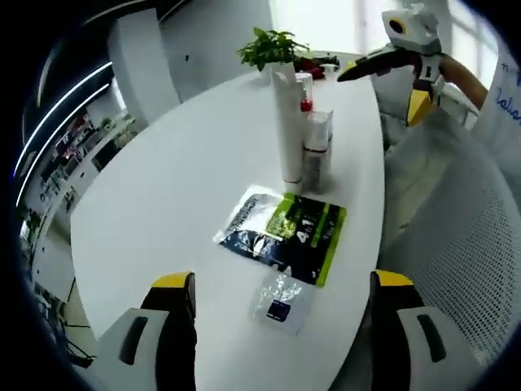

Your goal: Arrange the skincare products in the storage area until every visible bottle or jar stands upright without overlapping.

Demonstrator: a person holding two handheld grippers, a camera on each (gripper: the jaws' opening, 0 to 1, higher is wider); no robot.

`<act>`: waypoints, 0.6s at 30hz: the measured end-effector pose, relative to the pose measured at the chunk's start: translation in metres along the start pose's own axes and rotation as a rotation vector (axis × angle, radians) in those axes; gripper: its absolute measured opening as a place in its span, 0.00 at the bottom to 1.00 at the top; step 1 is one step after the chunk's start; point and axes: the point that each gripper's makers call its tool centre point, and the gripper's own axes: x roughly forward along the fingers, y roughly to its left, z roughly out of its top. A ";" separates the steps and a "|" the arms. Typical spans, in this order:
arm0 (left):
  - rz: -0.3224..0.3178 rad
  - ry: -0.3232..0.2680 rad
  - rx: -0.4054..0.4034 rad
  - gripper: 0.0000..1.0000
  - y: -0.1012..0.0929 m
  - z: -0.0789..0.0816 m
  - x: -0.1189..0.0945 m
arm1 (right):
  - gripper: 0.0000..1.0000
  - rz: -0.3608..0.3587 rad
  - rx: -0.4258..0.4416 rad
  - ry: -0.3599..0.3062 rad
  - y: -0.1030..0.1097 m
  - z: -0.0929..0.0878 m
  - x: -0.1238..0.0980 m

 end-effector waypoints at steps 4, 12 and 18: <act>0.013 -0.029 -0.015 0.88 -0.001 0.005 -0.004 | 1.00 0.004 -0.003 0.000 0.001 0.001 0.001; 0.048 -0.061 -0.037 0.93 -0.004 0.012 -0.011 | 1.00 0.013 -0.016 0.005 0.003 0.001 0.002; 0.079 -0.103 -0.073 0.97 0.001 0.016 -0.018 | 1.00 0.017 -0.024 0.007 0.004 0.002 0.002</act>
